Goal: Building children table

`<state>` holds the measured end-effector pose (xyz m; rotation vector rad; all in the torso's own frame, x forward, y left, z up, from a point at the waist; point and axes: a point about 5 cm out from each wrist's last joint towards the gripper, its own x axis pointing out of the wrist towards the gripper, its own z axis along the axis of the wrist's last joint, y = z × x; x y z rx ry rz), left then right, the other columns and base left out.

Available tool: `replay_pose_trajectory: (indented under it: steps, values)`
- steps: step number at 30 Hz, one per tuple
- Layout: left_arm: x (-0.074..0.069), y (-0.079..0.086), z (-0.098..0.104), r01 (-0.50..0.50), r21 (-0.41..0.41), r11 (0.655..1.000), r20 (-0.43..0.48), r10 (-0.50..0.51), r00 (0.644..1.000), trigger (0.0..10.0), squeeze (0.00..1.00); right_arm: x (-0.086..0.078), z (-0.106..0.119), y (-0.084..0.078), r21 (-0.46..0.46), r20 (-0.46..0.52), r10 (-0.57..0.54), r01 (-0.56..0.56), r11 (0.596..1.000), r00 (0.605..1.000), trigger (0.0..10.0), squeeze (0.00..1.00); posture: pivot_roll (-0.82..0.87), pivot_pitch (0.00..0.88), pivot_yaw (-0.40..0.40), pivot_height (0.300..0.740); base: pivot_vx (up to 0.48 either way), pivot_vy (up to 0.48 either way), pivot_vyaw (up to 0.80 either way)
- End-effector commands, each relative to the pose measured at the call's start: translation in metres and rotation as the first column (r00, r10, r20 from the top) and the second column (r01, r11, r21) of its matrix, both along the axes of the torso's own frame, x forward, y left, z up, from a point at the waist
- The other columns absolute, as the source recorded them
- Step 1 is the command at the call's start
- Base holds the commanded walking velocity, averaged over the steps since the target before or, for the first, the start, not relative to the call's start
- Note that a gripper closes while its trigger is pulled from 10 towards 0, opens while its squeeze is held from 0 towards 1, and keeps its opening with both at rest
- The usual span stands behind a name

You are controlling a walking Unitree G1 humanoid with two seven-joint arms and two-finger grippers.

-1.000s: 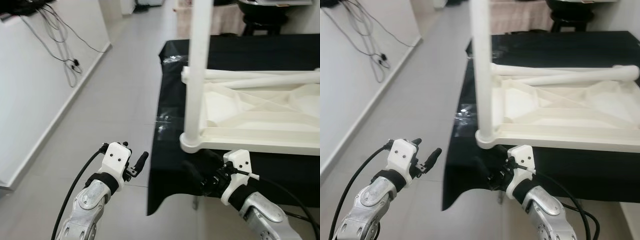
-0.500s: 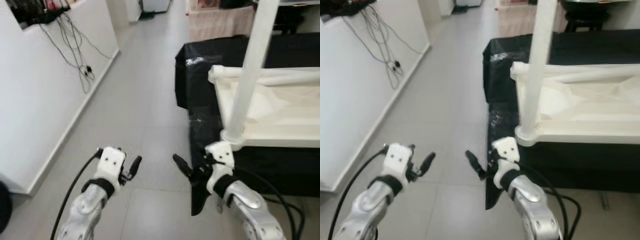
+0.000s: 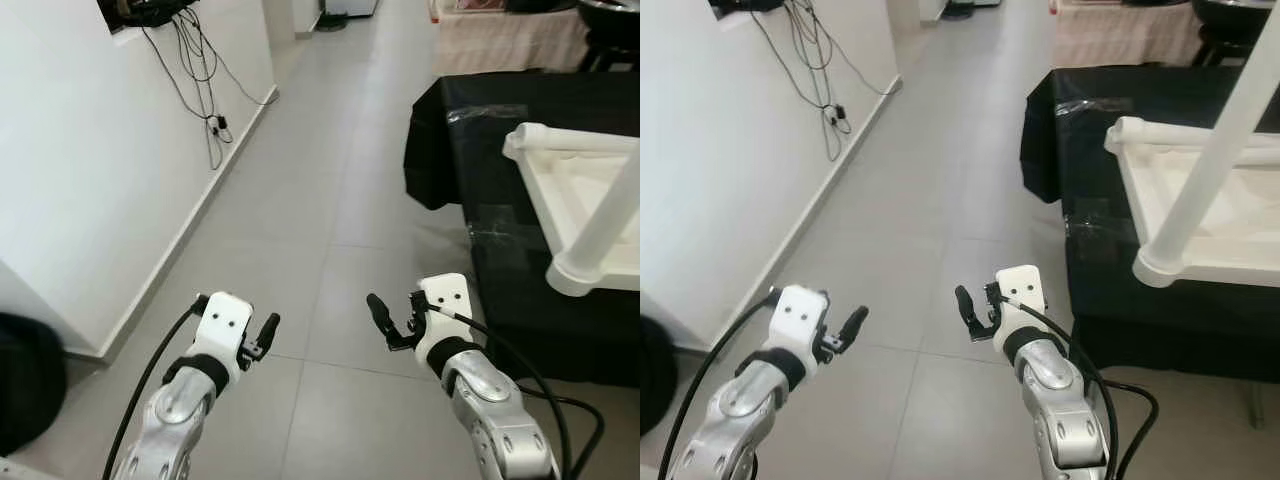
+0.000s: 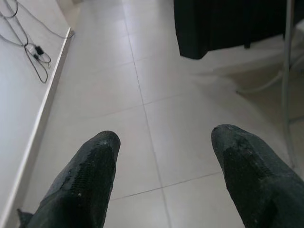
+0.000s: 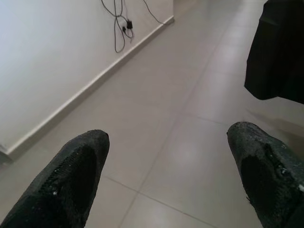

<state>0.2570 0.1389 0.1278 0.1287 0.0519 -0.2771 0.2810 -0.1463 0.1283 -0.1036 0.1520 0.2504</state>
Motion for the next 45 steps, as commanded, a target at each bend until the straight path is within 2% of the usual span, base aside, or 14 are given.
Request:
replay_pose_trajectory:
  steps: [1, 6, 14, 22, 26, 36, 45]
  values:
    - [0.0, 0.003, -0.003, -0.028, -0.034, 0.999, -0.016, 0.028, 0.999, 10.0, 0.0, 0.003, -0.001, 0.005, -0.035, 0.006, 0.03, -0.03, 0.999, 1.0, 10.0, 0.0, -0.04, 0.095, 0.041, 0.74, 0.334, 0.0, 0.0]
    - [0.008, -0.003, -0.004, -0.015, -0.059, 0.998, -0.014, 0.014, 1.0, 10.0, 0.0, 0.009, -0.003, 0.003, -0.066, 0.013, 0.052, -0.051, 0.997, 0.999, 10.0, 0.0, -0.06, 0.076, 0.018, 0.74, 0.33, 0.0, 0.48]
    - [0.008, -0.007, -0.004, 0.017, -0.068, 0.998, -0.011, -0.018, 1.0, 10.0, 0.0, 0.011, -0.004, 0.002, -0.09, 0.009, 0.053, -0.052, 0.995, 0.999, 10.0, 0.0, -0.07, 0.071, 0.021, 0.74, 0.408, 0.0, 0.0]
    - [0.009, -0.007, -0.004, 0.046, -0.059, 0.997, -0.01, -0.047, 0.999, 10.0, 0.0, 0.013, -0.005, 0.004, -0.067, 0.014, 0.053, -0.052, 0.996, 0.998, 10.0, 0.0, -0.06, 0.079, 0.041, 0.74, 0.44, 0.0, 0.0]
    - [0.01, -0.004, -0.002, 0.053, -0.044, 0.998, -0.01, -0.054, 0.999, 10.0, 0.0, 0.013, -0.003, 0.009, -0.027, 0.018, 0.076, -0.075, 0.997, 0.997, 10.0, 0.0, -0.03, 0.088, 0.051, 0.74, 0.437, 0.0, 0.0]
    - [0.019, 0.001, 0.0, 0.033, -0.027, 0.999, 0.002, -0.033, 0.999, 10.0, 0.0, 0.018, 0.0, 0.016, -0.049, 0.059, 0.109, -0.106, 0.993, 0.992, 10.0, 0.0, -0.01, 0.091, 0.057, 0.74, 0.436, 0.0, 0.0]
    - [0.022, 0.004, -0.001, 0.038, -0.025, 0.999, -0.008, -0.038, 0.999, 10.0, 0.0, 0.021, 0.001, 0.018, -0.022, 0.068, 0.104, -0.103, 0.994, 0.992, 10.0, 0.0, -0.01, 0.088, 0.059, 0.74, 0.435, 0.0, 0.0]
